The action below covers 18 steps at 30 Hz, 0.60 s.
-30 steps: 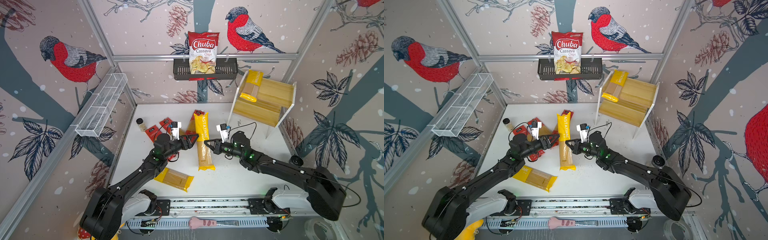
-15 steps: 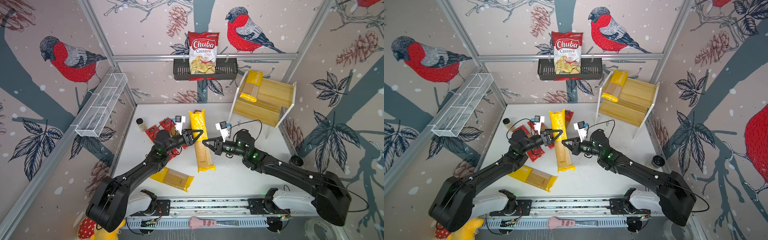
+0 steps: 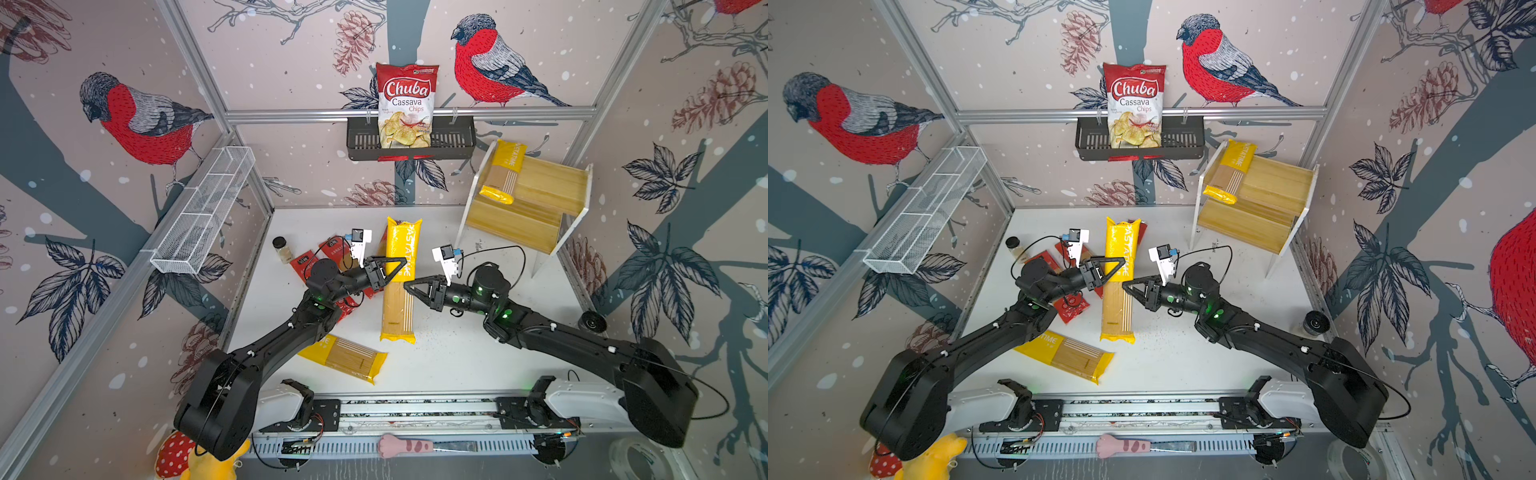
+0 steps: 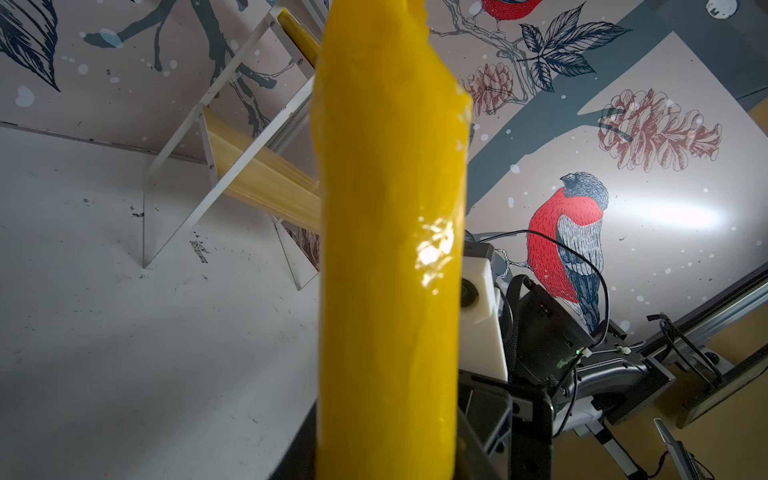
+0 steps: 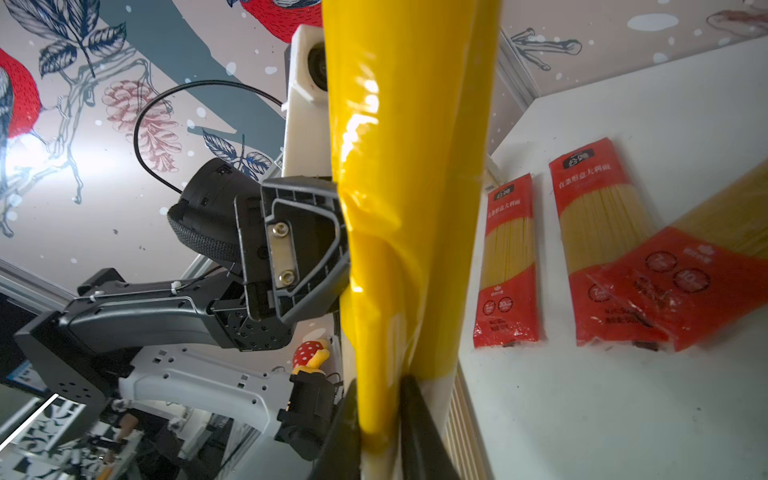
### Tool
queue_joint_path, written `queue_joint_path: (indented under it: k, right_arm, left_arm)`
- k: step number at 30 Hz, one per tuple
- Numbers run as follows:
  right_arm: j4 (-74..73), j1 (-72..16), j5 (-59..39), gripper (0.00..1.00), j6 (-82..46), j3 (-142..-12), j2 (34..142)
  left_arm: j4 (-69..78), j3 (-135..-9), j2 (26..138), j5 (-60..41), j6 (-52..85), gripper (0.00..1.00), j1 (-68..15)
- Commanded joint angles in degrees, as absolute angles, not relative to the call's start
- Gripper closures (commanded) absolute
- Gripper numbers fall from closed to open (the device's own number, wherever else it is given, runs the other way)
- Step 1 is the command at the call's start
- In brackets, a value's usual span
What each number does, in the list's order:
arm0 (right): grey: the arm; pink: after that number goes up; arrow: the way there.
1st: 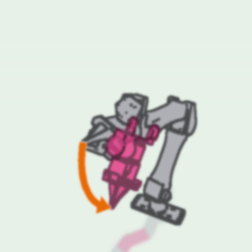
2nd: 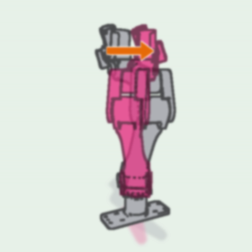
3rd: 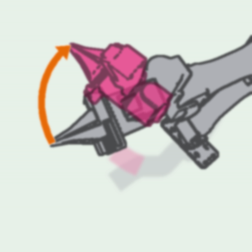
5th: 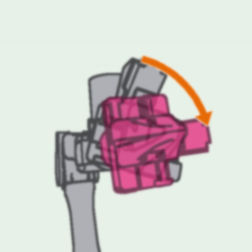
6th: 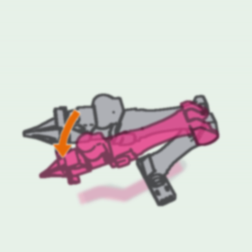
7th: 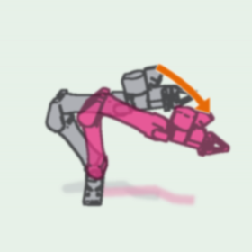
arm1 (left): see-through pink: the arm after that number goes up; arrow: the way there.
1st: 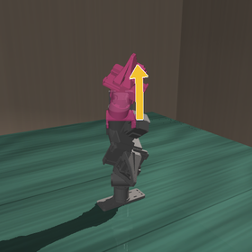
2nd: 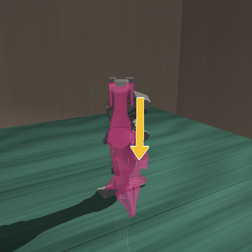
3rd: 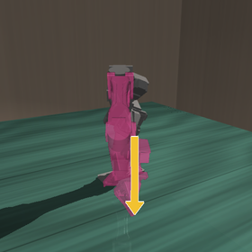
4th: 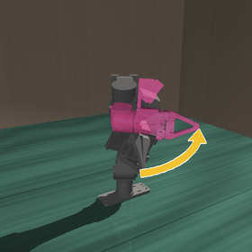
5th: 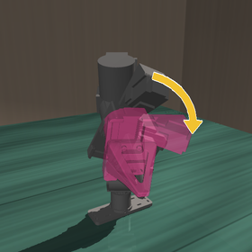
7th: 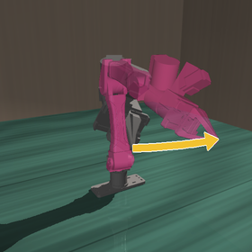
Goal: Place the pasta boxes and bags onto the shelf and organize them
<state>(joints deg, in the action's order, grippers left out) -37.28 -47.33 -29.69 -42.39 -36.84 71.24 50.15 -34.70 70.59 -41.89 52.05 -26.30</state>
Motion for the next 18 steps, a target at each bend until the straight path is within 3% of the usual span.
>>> queue_joint_path:
  k: [1, 8, 15, 18]
  right_arm:
    - [-43.2, -47.4, -31.1, 0.78, -44.9, -36.0, 71.4]
    - [-42.8, -47.4, -30.3, 0.67, -45.3, -35.0, 71.3]
    - [-42.1, -47.3, -26.0, 0.34, -45.4, -32.0, 69.5]
    - [-44.2, -46.8, -24.7, 0.27, -46.5, -29.2, 68.4]
  left_arm:
    - [55.6, -35.6, 69.8, -41.5, 52.2, 0.85, -26.3]
    - [56.4, -36.9, 70.0, -40.2, 52.4, 0.95, -26.3]
    - [55.7, -43.7, 72.4, -36.6, 51.0, 0.99, -26.3]
    - [57.6, -46.1, 73.1, -32.7, 51.7, 1.0, -26.3]
